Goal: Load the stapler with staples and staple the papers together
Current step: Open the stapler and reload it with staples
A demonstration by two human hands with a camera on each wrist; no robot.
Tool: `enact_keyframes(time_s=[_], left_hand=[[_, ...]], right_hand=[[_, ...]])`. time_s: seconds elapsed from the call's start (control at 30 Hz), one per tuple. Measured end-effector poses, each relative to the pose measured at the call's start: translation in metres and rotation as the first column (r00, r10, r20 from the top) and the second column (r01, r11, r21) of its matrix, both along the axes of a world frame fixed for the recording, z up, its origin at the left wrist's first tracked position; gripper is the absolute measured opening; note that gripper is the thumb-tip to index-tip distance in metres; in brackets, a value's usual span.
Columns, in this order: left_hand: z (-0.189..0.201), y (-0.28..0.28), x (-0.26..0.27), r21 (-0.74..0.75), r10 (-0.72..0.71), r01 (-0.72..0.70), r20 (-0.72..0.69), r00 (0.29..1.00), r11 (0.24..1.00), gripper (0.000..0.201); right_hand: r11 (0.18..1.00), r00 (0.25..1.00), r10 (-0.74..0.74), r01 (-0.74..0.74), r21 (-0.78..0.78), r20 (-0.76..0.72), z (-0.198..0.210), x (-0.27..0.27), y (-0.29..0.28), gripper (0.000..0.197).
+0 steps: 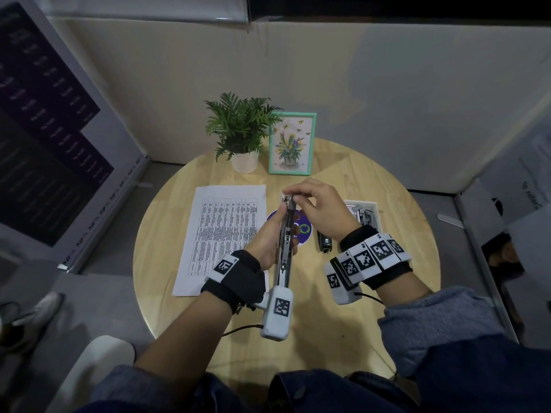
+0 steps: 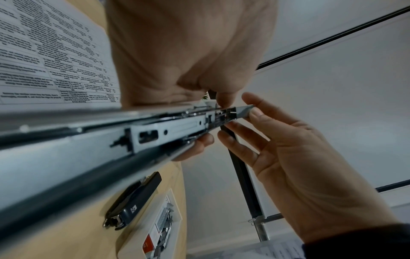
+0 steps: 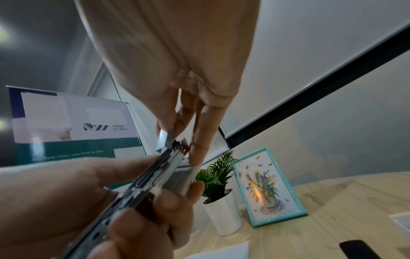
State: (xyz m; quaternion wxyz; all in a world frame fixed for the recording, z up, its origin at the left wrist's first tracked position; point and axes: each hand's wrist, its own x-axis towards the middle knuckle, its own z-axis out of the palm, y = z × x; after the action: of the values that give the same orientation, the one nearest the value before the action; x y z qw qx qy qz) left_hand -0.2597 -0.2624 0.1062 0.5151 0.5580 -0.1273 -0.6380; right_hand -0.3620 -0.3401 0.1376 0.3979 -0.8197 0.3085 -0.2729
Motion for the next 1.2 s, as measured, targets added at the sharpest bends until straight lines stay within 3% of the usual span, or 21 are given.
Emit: enact_keyframes(time_s=[0.27,0.97,1.2], left_hand=[[0.0010,0.0008,-0.0020,-0.016,-0.018,0.018,0.014,1.000,1.000,0.048],[0.0033,0.0042,-0.0026,-0.047,-0.014,0.014,0.004,1.000,0.999,0.046],[0.0071,0.0019,-0.0002,-0.058,-0.006,0.006,-0.005,1.000,0.998,0.045]], right_hand=[[0.998,0.998,0.015,-0.018,-0.063,-0.056,-0.0038,-0.0004,0.0001,0.026],[0.998,0.996,0.018,-0.023,-0.057,-0.089,-0.0015,0.0001,0.0043,0.028],[0.992,0.996,-0.047,0.038,0.117,0.075,0.0011,-0.0014,0.0044,0.020]])
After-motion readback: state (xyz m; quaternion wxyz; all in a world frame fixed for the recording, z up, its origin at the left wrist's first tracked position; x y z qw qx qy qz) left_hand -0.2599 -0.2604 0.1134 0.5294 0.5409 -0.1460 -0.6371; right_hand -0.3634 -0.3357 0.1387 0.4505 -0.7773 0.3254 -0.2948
